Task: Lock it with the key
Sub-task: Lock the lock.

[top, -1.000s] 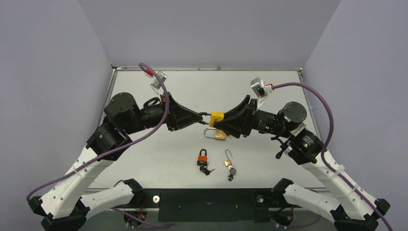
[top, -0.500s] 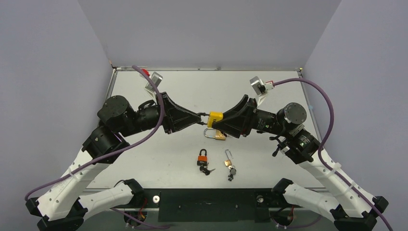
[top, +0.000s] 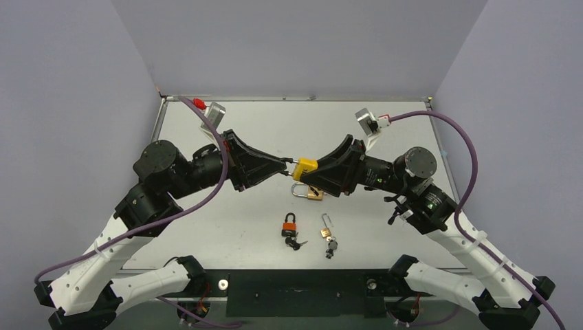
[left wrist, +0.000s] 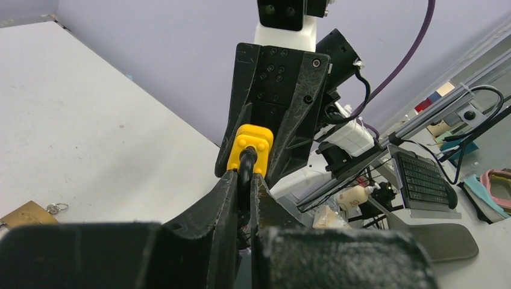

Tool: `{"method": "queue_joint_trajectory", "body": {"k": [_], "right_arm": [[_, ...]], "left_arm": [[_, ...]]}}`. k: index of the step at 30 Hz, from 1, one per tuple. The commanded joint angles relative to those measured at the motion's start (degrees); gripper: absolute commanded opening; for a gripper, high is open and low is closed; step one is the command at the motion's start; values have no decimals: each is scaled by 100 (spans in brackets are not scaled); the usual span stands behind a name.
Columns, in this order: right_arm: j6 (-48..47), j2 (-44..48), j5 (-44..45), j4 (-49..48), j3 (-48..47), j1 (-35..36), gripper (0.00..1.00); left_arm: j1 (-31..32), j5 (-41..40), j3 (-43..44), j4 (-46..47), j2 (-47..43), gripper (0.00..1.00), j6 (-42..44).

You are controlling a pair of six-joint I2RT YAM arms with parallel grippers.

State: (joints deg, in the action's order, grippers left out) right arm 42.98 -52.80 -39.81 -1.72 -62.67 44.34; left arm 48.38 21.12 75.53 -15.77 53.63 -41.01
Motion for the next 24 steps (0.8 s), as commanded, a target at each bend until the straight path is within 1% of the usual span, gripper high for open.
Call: {"method": "queue_joint_trajectory", "body": {"k": [1,7,18,24], "right_arm": [[297,-308,11,-1106,-311,308,0],[583,-326,-36,-1483,-312,312,0],[822,-297,15,-1795,-451,261,0],[1147,-402,-90,-2281,-383,259,0]], "left_arm": [[317,226,-154,-98,340,0,104],[321,209,-236,-184,326,0,161],[321,34,-378,-507,210,0,370],[370,-72,-401,-562,223,0,461]]}}
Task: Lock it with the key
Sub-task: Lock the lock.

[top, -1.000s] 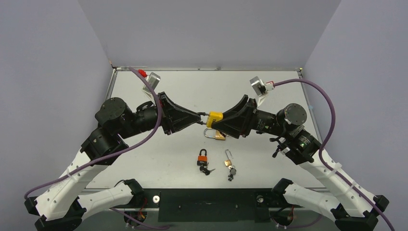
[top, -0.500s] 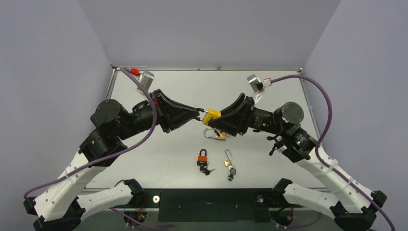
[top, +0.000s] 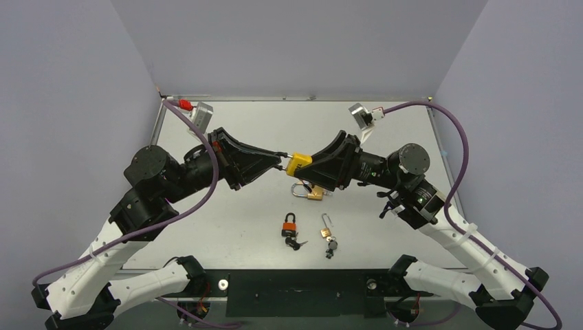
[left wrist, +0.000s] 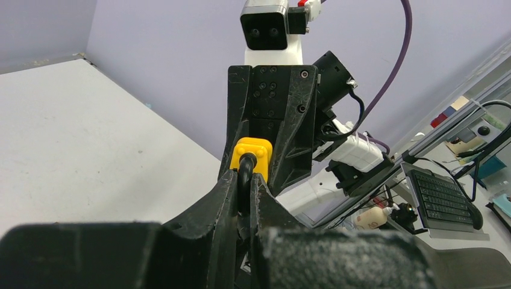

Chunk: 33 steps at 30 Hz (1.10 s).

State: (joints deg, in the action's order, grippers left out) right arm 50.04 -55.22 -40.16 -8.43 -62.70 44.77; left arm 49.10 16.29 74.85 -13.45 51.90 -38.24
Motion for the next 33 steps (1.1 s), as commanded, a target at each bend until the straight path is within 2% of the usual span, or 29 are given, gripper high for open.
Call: {"method": "queue_joint_trajectory", "body": {"k": [1,15,18,19,21,23,30,33], "right_arm": [[481,-176,-60,-1676,-374,216,0],[489,-84,-104,-1743,-356,202,0],[7,-27,163,-1172,-471,254,0],[-385,-21,361,-661,-542,344,0],[-547,-40,394,-478,-699,459,0],[-194,-91,219,-998,-635,462,0],[370,-241,2,-1717,-603,421,0],[-389,-132,402,-739,-837,499,0]], "left_arm": [[300,397,-334,-809,417,0,222],[354,156,-407,-1069,422,0,468],[354,148,-429,-1106,435,0,438],[359,168,-459,-1078,439,0,413],[395,167,-515,-1024,458,0,321],[455,81,-541,-992,462,0,356],[521,-187,-512,-1180,444,0,569],[521,25,-498,-1113,456,0,352]]}}
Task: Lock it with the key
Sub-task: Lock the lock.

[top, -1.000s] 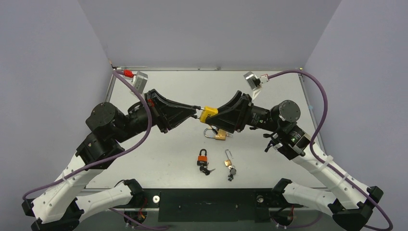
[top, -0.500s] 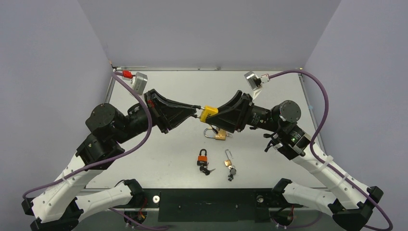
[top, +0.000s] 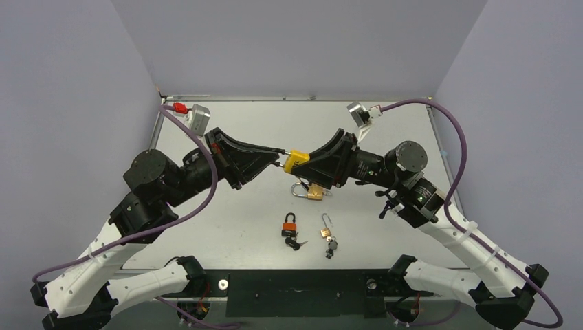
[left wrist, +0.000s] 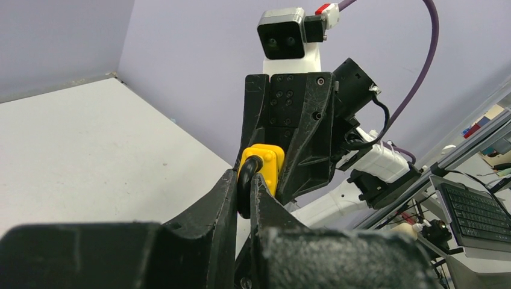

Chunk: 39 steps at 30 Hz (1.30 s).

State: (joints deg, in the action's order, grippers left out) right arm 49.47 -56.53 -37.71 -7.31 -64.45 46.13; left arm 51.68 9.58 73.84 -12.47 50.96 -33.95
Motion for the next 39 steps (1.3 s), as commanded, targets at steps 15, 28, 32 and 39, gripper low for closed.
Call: {"method": "queue_joint_trajectory", "body": {"k": [15,28,32,39], "right_arm": [[-895,-81,493,-198,-908,458,0],[-1197,-309,800,340,-1111,799,0],[-1260,-357,852,423,-1228,801,0],[-1270,-577,789,431,-1393,813,0]], "left_arm": [[287,743,-237,-1303,532,0,-310],[826,612,-105,-1302,729,0,-226],[979,505,-141,-1313,772,0,-236],[1148,442,-99,-1227,930,0,-248]]}}
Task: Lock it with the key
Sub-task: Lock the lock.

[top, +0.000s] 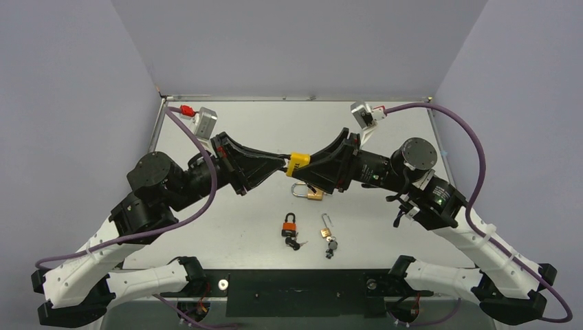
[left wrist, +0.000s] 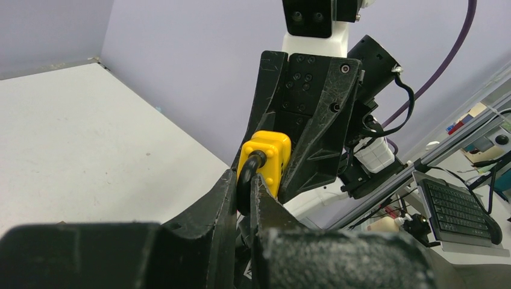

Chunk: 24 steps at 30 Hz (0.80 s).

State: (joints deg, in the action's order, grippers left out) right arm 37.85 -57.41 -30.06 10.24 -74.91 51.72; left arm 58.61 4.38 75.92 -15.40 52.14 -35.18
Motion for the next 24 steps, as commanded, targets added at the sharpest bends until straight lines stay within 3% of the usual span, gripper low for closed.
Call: {"method": "queue_joint_trajectory", "body": {"k": [1,24], "right_arm": [[-109,-521,21,-1324,-347,264,0],[-227,-950,30,-1200,-595,349,0]], "left_arm": [[482,961,-293,-920,843,0,-122],[920,955,-137,-874,1339,0,-123]]}}
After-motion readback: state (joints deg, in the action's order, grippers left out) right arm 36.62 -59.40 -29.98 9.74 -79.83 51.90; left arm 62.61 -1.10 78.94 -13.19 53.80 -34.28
